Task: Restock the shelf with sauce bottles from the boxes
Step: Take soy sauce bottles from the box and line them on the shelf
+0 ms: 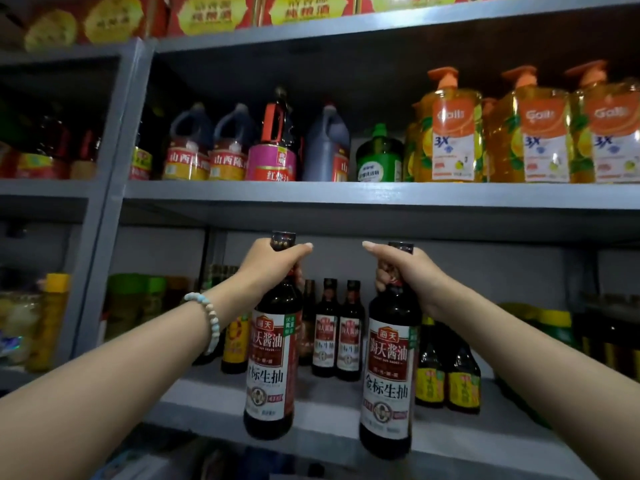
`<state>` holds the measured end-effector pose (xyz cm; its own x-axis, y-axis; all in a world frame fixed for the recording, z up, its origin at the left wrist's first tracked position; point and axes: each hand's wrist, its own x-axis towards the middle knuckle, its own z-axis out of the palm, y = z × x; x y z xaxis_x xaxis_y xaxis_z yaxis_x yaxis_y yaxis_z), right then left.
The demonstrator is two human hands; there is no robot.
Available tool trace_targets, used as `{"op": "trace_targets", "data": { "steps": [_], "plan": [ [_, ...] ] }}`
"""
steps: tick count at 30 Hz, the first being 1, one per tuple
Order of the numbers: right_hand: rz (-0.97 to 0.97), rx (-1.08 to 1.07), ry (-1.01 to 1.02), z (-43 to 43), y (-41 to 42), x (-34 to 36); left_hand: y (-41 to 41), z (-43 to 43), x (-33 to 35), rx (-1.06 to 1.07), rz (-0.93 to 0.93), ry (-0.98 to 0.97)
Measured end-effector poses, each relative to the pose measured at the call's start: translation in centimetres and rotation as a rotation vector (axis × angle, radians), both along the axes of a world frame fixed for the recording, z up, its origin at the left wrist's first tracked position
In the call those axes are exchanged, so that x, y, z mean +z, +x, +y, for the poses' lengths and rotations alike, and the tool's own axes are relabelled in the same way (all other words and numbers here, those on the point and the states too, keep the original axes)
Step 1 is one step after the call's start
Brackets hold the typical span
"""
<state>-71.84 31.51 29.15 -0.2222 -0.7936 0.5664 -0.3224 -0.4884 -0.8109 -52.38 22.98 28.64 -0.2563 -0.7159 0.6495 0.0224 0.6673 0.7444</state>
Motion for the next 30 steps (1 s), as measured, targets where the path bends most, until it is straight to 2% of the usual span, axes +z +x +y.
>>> {"op": "trace_targets", "data": {
  "steps": [10,14,20,30],
  "plan": [
    [-0.035,-0.100,-0.062,-7.6,-1.1,0.3,-3.5,-7.1,-0.1,0.020,0.097,0.014],
    [-0.052,-0.154,-0.051,-9.7,-1.0,-0.8,-4.2,-9.7,-1.1,-0.007,0.124,0.080],
    [-0.030,-0.175,0.011,-12.5,-1.2,-2.3,-5.6,-12.9,-2.5,0.015,0.050,0.080],
    [0.001,-0.163,0.094,-15.5,-2.4,-4.0,-7.6,-16.6,-4.5,-0.035,0.028,0.176]
  ]
}}
